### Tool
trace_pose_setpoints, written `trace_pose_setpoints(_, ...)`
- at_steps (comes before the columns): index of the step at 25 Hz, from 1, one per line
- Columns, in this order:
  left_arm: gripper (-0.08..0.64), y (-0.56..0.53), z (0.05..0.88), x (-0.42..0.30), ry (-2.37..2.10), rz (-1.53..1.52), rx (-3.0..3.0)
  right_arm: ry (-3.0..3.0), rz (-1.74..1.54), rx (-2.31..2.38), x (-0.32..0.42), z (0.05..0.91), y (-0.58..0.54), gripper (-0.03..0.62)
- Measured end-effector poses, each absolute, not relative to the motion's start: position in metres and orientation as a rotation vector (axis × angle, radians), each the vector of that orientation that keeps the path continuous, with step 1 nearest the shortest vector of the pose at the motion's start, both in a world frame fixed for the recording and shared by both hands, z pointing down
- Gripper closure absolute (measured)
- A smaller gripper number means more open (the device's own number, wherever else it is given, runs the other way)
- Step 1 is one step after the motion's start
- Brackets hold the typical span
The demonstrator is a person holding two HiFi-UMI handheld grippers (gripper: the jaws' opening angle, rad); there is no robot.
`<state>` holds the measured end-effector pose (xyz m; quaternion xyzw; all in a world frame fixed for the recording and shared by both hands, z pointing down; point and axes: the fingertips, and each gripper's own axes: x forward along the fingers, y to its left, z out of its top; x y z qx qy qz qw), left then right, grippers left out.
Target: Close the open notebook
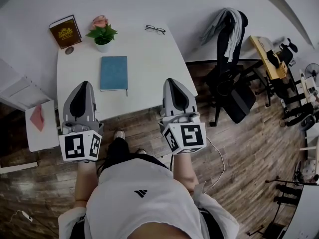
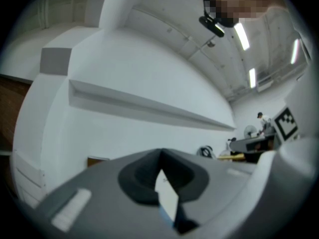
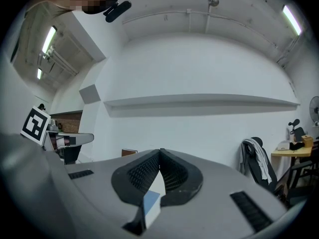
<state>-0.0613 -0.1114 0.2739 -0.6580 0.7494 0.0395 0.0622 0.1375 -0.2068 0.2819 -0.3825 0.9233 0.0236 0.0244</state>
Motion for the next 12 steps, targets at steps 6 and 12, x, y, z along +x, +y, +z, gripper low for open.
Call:
trace_pose_setpoints(6, 0.551, -0.107, 0.273, -0.051, 2.264, 0.120, -1.981, 2.856, 0.076, -1.175, 0.146, 0.281, -0.202, 0.595)
trace_pose_setpoints(12, 0.551, -0.104, 0.274, -0.042, 2.267, 0.114, -1.978, 2.858, 0.073, -1.166, 0.153, 0.282, -0.199, 0.595)
